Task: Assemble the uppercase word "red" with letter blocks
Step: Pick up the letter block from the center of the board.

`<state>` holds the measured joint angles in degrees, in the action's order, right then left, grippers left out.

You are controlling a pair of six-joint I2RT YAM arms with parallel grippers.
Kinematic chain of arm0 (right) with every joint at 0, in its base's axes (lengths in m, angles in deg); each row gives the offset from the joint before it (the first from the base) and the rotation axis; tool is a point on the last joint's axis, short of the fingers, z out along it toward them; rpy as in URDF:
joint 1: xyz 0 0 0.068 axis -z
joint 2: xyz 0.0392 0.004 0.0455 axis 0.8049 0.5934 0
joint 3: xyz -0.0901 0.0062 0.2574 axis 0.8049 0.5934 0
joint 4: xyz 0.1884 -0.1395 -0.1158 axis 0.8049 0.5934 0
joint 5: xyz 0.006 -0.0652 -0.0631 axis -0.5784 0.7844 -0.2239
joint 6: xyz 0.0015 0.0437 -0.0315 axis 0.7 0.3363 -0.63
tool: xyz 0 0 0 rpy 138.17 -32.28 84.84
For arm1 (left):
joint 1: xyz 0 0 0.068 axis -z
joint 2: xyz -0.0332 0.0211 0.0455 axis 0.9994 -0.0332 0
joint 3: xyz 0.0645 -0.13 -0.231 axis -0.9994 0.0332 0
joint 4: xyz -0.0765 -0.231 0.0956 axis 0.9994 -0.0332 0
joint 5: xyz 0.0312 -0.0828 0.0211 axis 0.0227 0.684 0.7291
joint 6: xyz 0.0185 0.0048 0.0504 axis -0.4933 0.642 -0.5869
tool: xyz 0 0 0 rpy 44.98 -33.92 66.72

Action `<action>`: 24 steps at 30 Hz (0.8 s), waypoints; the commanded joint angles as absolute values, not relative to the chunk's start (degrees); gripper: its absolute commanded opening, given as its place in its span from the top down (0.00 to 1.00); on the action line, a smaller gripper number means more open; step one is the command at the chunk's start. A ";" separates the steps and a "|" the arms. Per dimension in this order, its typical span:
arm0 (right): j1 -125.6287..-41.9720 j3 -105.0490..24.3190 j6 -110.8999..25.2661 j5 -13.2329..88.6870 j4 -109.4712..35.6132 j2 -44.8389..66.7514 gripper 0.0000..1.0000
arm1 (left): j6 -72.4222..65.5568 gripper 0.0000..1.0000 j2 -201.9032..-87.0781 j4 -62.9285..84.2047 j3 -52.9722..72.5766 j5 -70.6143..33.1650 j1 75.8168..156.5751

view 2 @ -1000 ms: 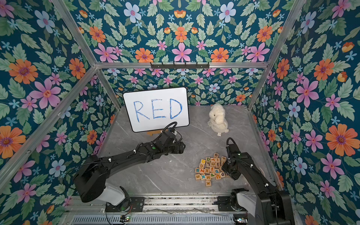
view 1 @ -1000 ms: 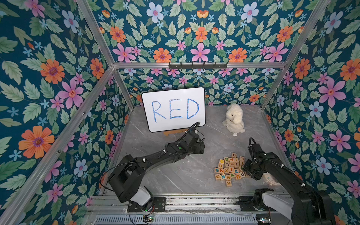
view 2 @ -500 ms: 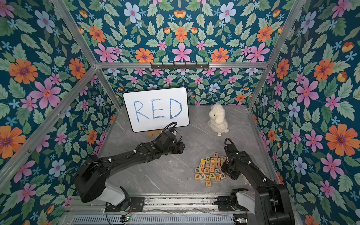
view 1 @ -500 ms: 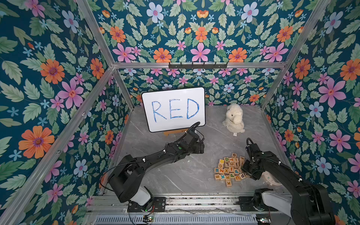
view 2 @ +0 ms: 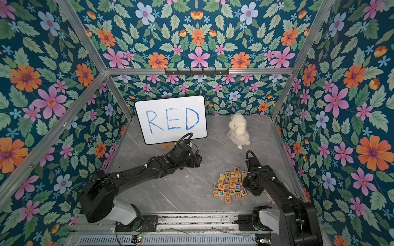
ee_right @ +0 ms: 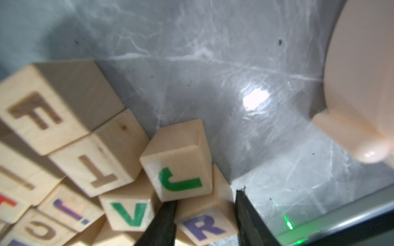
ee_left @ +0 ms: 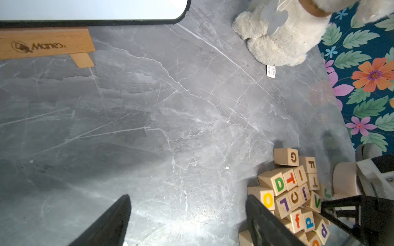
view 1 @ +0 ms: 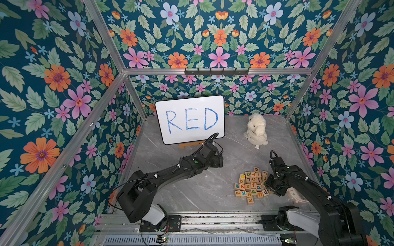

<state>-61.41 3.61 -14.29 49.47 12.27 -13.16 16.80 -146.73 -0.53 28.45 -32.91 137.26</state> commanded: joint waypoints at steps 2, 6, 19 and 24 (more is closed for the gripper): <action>-61.49 2.54 -12.81 50.69 14.68 -15.14 0.57 | 16.59 0.14 -145.86 -1.28 28.31 -35.33 137.32; -61.44 0.43 -12.80 50.05 16.24 -16.97 0.57 | 15.69 0.14 -143.93 0.04 29.12 -36.68 137.32; -73.35 -16.28 -16.56 58.98 23.10 -12.22 0.64 | 9.61 0.09 -139.42 -3.92 28.46 -45.52 135.47; -81.40 -24.06 -11.88 59.14 18.32 -3.46 0.64 | 13.66 0.07 -135.30 -4.77 30.72 -44.40 127.92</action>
<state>-78.61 -21.24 -15.45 57.32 20.75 -6.71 11.09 -137.20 -3.41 29.65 -43.79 131.23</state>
